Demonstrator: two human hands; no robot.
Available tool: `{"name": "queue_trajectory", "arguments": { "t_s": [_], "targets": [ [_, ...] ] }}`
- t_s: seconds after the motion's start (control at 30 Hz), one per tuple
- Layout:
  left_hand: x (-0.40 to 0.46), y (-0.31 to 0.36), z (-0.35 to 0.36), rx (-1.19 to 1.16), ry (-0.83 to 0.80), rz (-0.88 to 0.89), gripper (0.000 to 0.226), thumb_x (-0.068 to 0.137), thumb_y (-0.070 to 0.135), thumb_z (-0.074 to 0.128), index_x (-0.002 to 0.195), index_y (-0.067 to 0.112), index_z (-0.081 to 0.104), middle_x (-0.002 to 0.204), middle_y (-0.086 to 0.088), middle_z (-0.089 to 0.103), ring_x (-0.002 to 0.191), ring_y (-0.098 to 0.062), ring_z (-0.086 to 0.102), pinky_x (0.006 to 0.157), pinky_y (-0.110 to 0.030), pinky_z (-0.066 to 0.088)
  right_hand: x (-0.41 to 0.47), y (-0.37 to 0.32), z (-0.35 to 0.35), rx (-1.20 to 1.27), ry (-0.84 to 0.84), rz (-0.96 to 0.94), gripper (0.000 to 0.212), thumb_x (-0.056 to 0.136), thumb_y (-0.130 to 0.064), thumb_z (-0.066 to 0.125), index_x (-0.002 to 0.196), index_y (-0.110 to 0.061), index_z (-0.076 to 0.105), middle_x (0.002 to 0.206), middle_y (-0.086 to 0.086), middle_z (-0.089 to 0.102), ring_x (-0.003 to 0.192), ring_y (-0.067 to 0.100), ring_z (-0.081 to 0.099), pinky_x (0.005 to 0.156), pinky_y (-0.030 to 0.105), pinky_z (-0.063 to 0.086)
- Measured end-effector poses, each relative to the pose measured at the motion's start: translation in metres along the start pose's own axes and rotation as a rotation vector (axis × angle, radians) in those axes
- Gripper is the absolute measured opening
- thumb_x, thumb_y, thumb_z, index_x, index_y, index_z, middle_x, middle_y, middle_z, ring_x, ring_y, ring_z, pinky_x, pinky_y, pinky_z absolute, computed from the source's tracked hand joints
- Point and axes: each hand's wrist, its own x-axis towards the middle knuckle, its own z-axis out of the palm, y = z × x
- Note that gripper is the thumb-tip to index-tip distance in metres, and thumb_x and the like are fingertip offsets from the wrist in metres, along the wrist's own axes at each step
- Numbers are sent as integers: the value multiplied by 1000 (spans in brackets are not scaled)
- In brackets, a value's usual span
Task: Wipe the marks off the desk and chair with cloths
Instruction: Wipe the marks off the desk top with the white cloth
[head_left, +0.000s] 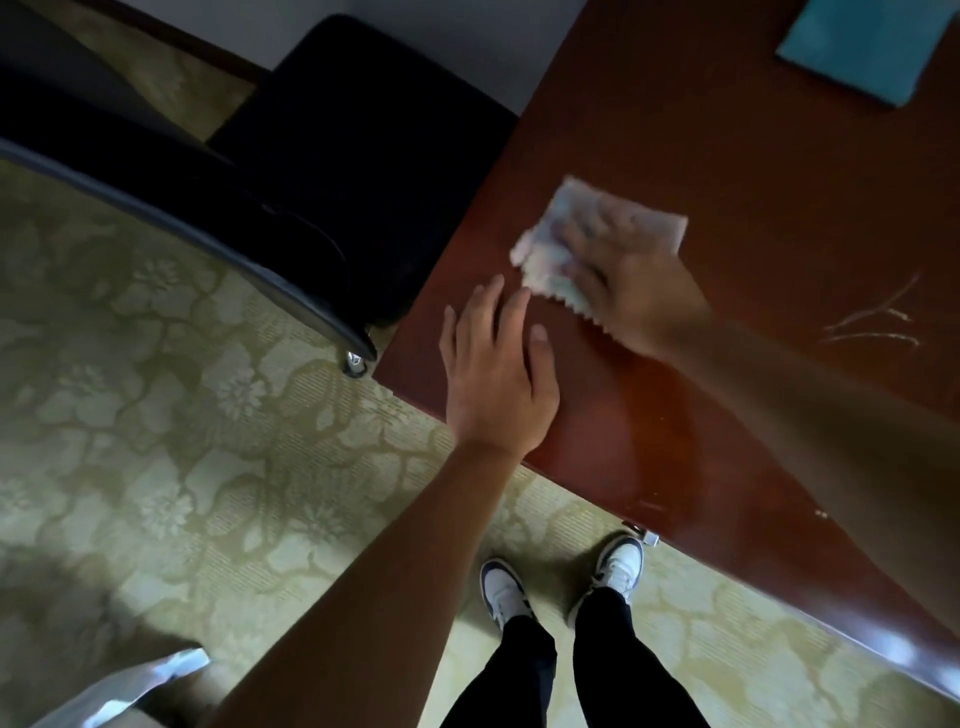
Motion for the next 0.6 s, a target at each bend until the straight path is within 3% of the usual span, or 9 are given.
{"name": "queue_trajectory", "arguments": {
  "t_s": [0.1,0.23,0.37,0.47,0.6],
  "targets": [
    [-1,1,-1,-29,11,-3,47,99,33,35,137,10,52,147,-8,46,139,-23,40,122,-45,16,20,-2,4,32,63,88,46,104,-29,38,148,-16,37,154,8,36,147,30,19,120,46,15],
    [-1,2,-3,-51,44,-7,49,97,34,38,134,7,54,142,-10,52,134,-26,46,119,-48,23,-47,-43,22,109,64,-13,43,98,-19,44,139,-11,50,145,12,49,143,29,30,119,44,21],
    [-3,1,-4,-63,43,11,44,95,33,42,124,6,60,138,-11,54,131,-26,48,120,-45,18,-107,-51,28,111,-32,-100,44,98,-26,40,139,-15,52,147,5,46,145,23,27,119,48,25],
    [-3,1,-4,-60,36,34,42,95,32,42,120,6,63,136,-11,56,132,-26,48,120,-46,19,-81,-34,17,108,-31,-108,42,99,-18,49,140,-13,51,146,8,49,144,28,31,117,50,27],
    [-3,3,-3,-78,39,10,41,96,29,40,122,7,62,136,-9,57,136,-24,44,121,-46,18,4,-11,2,61,69,130,47,104,-27,38,150,-17,33,157,6,30,148,28,16,121,45,13]
  ]
}}
